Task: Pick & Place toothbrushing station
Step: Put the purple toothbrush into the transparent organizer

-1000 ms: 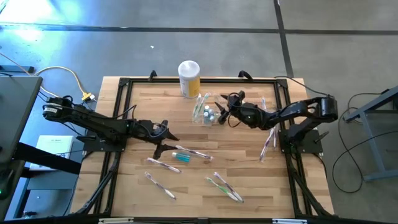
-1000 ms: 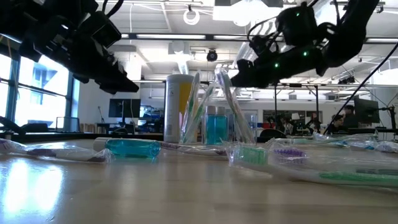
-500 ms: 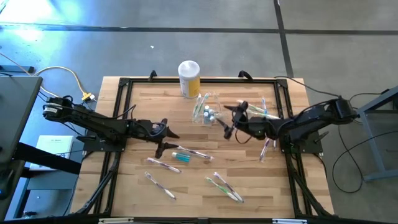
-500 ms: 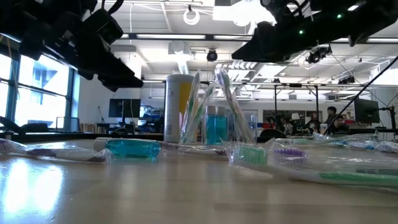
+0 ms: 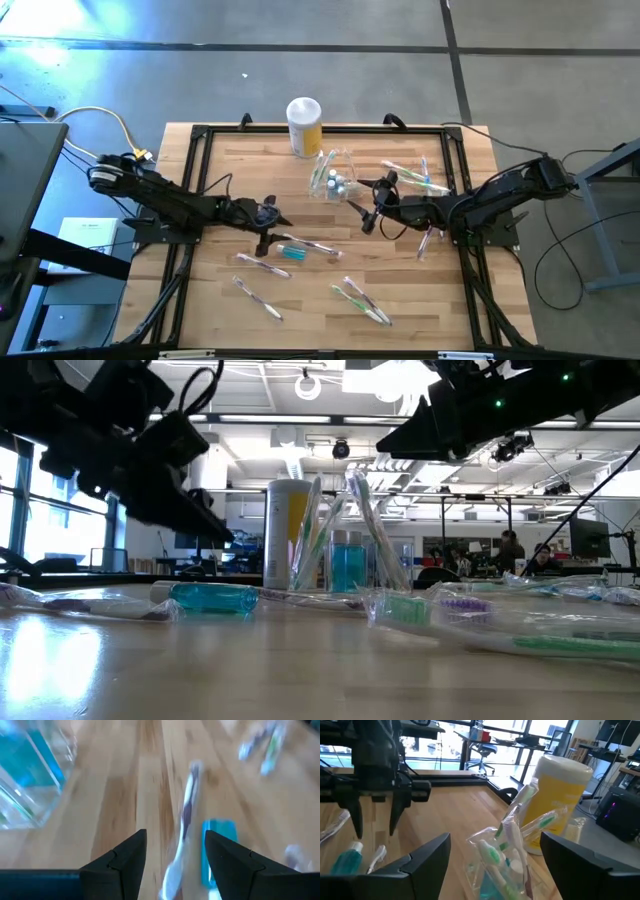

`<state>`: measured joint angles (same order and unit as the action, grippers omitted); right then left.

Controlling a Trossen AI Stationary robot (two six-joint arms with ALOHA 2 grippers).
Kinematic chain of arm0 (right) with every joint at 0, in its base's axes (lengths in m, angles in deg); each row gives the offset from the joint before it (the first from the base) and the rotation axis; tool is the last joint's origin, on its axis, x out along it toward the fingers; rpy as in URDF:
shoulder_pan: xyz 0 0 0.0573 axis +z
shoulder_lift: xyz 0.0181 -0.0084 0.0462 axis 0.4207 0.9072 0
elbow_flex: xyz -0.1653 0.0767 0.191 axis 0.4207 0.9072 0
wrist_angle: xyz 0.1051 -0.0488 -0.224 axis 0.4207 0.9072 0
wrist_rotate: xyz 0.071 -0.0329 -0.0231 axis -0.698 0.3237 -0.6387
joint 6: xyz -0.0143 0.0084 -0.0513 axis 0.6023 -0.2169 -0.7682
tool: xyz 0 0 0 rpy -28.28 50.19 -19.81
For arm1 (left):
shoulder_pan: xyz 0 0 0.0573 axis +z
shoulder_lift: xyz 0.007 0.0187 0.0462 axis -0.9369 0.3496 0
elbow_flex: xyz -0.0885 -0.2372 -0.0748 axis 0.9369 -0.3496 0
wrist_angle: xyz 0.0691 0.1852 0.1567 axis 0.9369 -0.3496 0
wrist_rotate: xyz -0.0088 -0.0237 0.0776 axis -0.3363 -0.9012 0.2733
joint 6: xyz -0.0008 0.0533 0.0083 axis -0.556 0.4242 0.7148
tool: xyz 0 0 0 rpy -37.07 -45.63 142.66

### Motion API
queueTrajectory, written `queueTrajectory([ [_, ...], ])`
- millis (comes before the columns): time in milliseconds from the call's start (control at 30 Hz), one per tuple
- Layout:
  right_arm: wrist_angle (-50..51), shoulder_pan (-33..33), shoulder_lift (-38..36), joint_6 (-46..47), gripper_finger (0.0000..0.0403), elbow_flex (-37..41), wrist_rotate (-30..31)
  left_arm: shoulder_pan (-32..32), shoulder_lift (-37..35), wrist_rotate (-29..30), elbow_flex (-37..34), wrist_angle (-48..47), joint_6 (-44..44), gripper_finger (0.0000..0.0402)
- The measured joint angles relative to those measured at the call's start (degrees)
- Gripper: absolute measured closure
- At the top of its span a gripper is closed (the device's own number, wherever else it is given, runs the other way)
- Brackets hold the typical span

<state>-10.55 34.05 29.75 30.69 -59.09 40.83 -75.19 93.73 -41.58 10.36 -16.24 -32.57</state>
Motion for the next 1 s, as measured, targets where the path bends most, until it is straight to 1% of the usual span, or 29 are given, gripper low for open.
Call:
queueTrajectory([
  [200,0.12,0.00,0.00,0.43,0.0104,0.01,-0.06,0.00,5.92,-0.15,0.00,1.20,3.01,0.0206],
  [433,0.52,0.00,0.00,1.73,0.0104,-0.01,-0.35,0.02,7.77,0.82,0.00,1.34,4.18,0.0206],
  [567,0.58,0.00,0.00,1.75,0.0104,-0.01,-0.33,0.02,10.57,1.22,-0.02,1.28,5.39,0.0206],
  [800,2.11,-0.05,0.00,1.81,0.0104,0.01,-0.25,-0.04,15.55,3.42,0.07,7.10,5.25,0.0207],
  [900,2.51,-0.07,0.02,1.81,0.0104,0.01,0.02,-0.04,15.83,3.59,0.07,7.79,5.27,0.0217],
  [1000,3.05,-0.07,0.02,2.79,0.0104,-0.01,0.00,-0.07,15.85,3.45,0.07,7.69,5.27,0.0247],
])
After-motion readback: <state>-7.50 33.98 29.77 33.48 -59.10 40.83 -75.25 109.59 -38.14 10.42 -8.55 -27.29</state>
